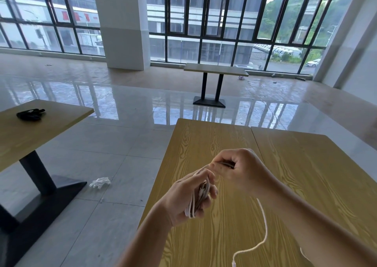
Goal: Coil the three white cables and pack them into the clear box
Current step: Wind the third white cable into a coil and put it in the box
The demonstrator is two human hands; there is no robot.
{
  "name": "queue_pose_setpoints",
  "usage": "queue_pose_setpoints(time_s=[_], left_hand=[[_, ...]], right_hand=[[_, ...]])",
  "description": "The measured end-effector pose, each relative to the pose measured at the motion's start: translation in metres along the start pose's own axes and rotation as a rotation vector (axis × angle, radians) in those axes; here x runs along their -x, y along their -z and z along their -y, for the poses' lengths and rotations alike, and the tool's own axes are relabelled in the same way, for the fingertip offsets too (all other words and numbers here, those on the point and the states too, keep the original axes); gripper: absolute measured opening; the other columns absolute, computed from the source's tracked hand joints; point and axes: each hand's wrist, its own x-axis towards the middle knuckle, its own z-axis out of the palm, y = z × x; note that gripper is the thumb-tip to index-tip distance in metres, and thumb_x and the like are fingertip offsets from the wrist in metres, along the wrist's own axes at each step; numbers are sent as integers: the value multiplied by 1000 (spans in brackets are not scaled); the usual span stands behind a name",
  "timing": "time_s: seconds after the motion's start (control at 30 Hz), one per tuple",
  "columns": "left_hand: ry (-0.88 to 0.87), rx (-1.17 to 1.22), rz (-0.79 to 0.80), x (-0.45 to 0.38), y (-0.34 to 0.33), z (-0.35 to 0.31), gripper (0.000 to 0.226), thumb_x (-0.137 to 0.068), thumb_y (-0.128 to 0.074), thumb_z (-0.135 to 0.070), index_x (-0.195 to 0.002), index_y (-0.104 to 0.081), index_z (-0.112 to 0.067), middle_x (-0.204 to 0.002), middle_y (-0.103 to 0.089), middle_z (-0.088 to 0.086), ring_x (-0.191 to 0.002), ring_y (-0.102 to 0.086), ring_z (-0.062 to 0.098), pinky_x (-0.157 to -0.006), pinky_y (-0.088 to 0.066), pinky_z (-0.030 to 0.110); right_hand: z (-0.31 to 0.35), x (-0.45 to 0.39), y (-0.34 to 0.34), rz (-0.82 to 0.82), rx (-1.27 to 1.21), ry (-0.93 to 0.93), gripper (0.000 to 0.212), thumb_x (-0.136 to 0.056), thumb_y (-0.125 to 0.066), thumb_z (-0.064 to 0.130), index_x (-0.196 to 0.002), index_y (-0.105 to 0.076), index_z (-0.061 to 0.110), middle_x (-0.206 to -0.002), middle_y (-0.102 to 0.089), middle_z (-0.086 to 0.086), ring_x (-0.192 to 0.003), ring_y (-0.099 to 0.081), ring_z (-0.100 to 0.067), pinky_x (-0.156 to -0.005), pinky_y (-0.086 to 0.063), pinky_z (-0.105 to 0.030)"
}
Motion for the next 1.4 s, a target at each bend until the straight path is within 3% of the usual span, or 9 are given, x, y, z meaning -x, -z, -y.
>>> queue_pose_setpoints(time_s=[0.13,0.23,0.43,0.57,0.7,0.8,1.07,1.27,1.4], left_hand=[[-87,191,-38,2,13,3,24,-91,-55,-40,-89,-63,-18,-80,-59,10,-53,-51,15,-42,-41,21],[-140,240,-149,-2,15,4,28,-95,-51,-39,-91,-68,-18,-83,-65,12,-57,-57,18,-46,-44,25],[-206,329,-369,-14,6,1,38,-104,-35,-39,-113,-64,-17,-104,-73,18,-84,-71,29,-64,-55,38],[-219,422,-459,-18,7,3,36,-105,-36,-35,-112,-62,-11,-105,-72,23,-94,-72,35,-81,-56,46],[-239,552,-482,-22,7,6,32,-104,-41,-36,-104,-59,-11,-75,-62,13,-67,-66,27,-68,-56,43],[-212,601,-486,-23,13,7,28,-102,-43,-39,-102,-56,-14,-69,-51,7,-55,-50,17,-49,-47,30],[-150,248,-696,-24,39,13,33,-104,-39,-39,-97,-56,-12,-66,-47,5,-50,-44,13,-45,-38,27],[-40,-93,-478,-21,19,13,37,-105,-35,-41,-105,-57,-12,-70,-50,6,-54,-47,14,-47,-41,28],[40,-146,-361,-16,0,11,46,-102,-35,-49,-96,-59,-10,-63,-54,1,-53,-46,11,-48,-40,26]], right_hand=[[-16,-1,17,-115,2,-94,11,-93,-68,17,-91,-77,23,-55,-64,24,-45,-56,3,-45,-42,-10],[-20,3,17,-129,50,-100,13,-95,-65,17,-94,-77,23,-51,-60,26,-43,-53,4,-44,-39,-9],[-14,13,-7,102,187,-85,17,-97,-60,20,-89,-75,21,-56,-57,15,-43,-50,-1,-43,-39,-16],[-12,17,-22,193,221,-92,23,-97,-57,24,-81,-71,16,-63,-64,5,-50,-54,-7,-51,-48,-26],[-9,20,-35,250,205,-88,29,-97,-54,24,-73,-64,12,-63,-63,0,-50,-49,-8,-54,-49,-35],[-5,26,-42,309,165,-56,30,-98,-54,27,-76,-66,12,-64,-63,-1,-52,-53,-12,-56,-48,-34],[16,33,-18,444,150,20,21,-97,-55,20,-86,-72,16,-58,-54,11,-53,-51,-5,-53,-44,-18],[27,22,-2,339,131,63,16,-96,-60,25,-86,-73,22,-62,-63,6,-54,-58,-12,-53,-51,-26],[25,14,-2,118,117,23,15,-89,-70,32,-77,-69,23,-53,-55,13,-51,-54,-2,-49,-42,-17]])
